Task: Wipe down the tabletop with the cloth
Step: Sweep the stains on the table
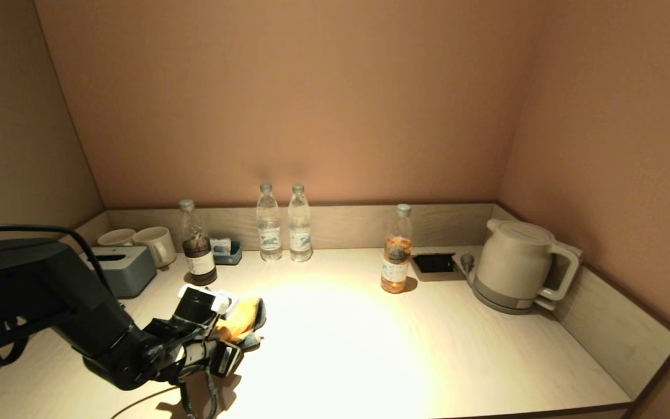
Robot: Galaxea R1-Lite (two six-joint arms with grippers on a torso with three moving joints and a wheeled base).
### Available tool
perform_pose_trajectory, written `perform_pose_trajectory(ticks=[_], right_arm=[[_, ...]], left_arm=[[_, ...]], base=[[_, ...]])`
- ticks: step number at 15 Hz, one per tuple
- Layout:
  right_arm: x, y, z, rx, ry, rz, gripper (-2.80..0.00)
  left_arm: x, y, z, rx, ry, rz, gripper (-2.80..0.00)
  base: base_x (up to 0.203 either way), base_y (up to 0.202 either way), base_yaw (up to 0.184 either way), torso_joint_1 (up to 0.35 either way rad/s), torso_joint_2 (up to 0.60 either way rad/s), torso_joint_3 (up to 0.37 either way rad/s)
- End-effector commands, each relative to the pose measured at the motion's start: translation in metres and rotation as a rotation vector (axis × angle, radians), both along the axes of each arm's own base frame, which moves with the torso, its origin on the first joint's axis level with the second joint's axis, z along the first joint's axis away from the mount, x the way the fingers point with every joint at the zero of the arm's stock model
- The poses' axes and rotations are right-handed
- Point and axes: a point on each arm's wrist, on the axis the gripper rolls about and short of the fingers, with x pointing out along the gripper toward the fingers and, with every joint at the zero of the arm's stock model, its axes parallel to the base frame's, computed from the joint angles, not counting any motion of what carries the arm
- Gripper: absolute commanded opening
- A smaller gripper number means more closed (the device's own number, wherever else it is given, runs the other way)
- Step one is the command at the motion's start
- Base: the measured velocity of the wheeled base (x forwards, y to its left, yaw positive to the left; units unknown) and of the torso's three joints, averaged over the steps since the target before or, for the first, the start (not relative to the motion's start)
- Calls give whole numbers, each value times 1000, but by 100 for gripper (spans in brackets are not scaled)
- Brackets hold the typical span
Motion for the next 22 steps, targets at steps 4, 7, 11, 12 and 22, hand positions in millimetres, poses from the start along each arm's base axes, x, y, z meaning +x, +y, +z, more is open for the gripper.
perform_pose_trajectory(ticks=[4,7,11,12,22], right_arm=[[0,0,0,0,-1,2,-280],[0,0,0,0,-1,2,-280],[0,0,0,0,-1,2,-280],[0,0,0,0,-1,2,-280],[0,0,0,0,-1,2,-280]], left_arm=[[-27,3,19,-48,-27,9,-280],[-35,-22,15,-72,-21,-40,-280],[-28,-63,6,-105,-42,-111,-280],[-25,-74,6,-118,-58,-129,-280],[-29,-196,5,-197,-126,-349,-280]], base=[[0,0,0,0,0,0],[0,0,0,0,0,0],[0,0,0,0,0,0],[0,0,0,0,0,0],[0,0,0,0,0,0]])
